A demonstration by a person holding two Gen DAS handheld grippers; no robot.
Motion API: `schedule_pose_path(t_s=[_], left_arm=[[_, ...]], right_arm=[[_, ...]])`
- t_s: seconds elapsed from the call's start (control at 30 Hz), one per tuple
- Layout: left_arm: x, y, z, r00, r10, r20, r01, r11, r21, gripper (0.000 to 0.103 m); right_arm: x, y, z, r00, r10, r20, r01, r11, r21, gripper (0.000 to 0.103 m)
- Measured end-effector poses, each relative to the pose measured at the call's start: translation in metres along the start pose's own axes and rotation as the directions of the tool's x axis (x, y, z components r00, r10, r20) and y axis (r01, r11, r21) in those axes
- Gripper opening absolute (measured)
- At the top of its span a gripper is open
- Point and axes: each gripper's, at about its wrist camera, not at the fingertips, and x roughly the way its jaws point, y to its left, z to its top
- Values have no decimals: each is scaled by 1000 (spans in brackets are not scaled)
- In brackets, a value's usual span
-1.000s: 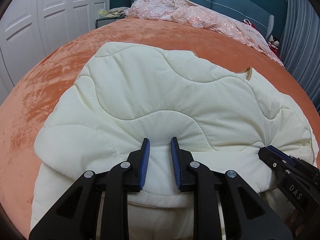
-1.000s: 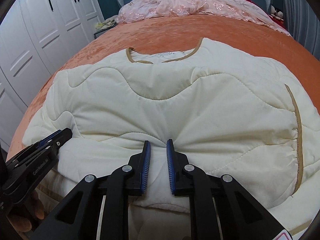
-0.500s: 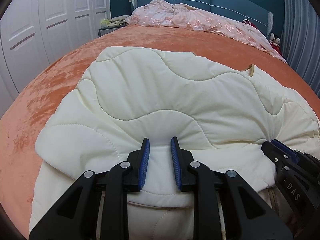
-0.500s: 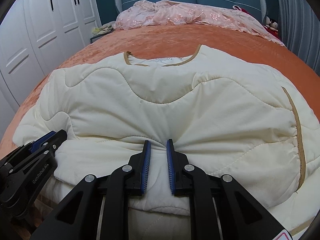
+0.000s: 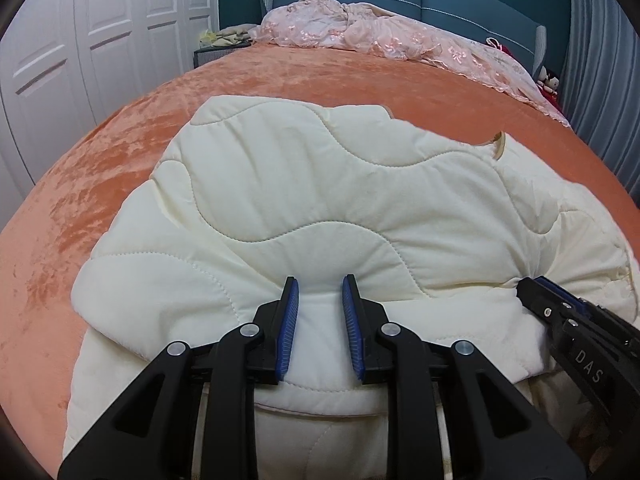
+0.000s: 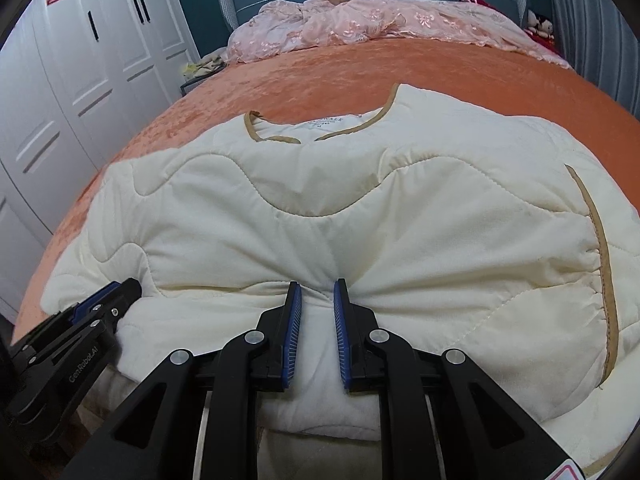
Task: Fold large clothes
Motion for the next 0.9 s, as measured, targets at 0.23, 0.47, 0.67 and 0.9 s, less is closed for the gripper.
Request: schedule_pose_path(t_s=[0.23,0.47,0.67,0.9], left_arm=[[-18,49,78,1000,-10,24,12,996,-88,29],[48,99,144,994,-76,-83,48,955,-291,29],[99,99,137,983,-124,-138,71,940,-335,29],[108,84,109,1000,-24,-14,20,973,-231,30]], right_arm=[[-12,8,65,997,73,18,-73,996,53,23],[65,46,142,971,232,-57,-224,967,125,59],[143,63,161,974,168,-154,-154,983,103,59],[168,70,139,976,178,-127,-175,984,32,16]])
